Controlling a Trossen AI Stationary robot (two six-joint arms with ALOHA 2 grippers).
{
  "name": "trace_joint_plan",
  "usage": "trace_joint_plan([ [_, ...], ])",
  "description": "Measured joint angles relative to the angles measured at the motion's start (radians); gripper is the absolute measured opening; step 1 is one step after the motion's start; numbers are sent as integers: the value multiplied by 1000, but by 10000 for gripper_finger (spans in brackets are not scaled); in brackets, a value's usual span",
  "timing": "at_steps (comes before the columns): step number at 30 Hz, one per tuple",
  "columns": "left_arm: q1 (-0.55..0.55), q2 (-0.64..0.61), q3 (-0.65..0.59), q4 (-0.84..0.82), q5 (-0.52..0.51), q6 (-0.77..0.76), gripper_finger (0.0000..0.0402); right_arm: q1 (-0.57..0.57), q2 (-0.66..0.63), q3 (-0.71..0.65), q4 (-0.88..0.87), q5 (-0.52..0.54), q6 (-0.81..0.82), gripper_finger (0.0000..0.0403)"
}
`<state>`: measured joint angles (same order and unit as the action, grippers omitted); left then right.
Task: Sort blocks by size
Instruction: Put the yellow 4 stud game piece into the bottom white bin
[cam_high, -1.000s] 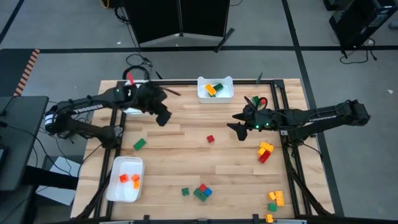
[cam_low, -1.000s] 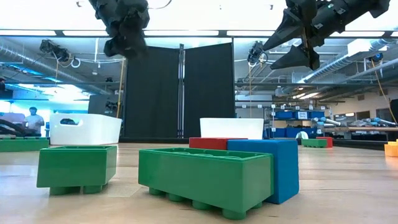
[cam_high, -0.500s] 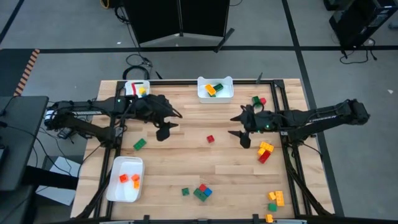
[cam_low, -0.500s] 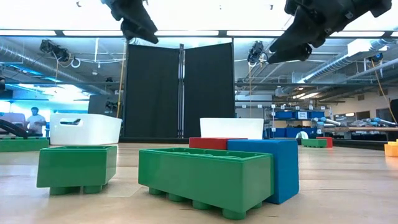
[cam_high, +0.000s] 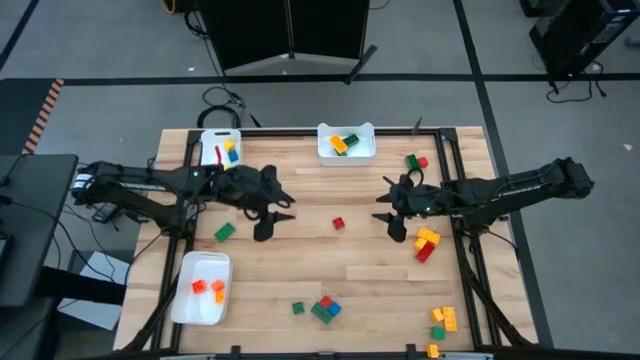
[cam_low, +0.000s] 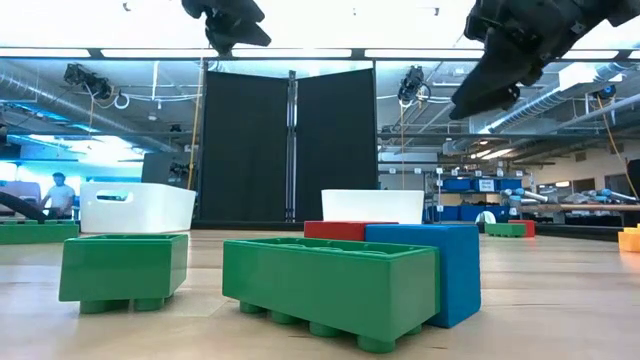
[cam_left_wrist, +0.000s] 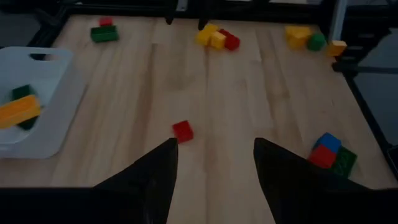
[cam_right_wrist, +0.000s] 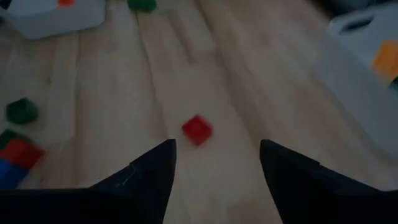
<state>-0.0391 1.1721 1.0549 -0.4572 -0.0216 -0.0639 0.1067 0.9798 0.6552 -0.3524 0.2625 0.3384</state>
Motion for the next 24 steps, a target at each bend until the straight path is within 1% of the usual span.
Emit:
trace_joint_plan([
  [3,-18,0,-62,111,0,-27,218,9,0,0,1,-25,26,239],
  [7,-23,1,-152,251,0,-74,218,13,6,1,89,-27,5,237],
  [9,-23,1,-188,309,0,-101,218,12,30,30,81,-28,2,237],
  [12,-23,1,-225,368,0,-124,218,10,105,133,-33,-28,-16,237],
  [14,-23,1,-235,398,9,-124,218,10,174,217,-155,-25,-34,237],
  [16,-23,1,-236,404,17,-124,218,10,246,298,-281,-25,-19,237],
  [18,-23,1,-236,402,19,-124,218,9,315,371,-412,-26,40,237],
  [20,-23,1,-236,401,20,-120,218,6,376,424,-541,-51,148,237],
  [24,-23,0,-236,379,21,-93,218,1,460,452,-777,-147,496,235],
])
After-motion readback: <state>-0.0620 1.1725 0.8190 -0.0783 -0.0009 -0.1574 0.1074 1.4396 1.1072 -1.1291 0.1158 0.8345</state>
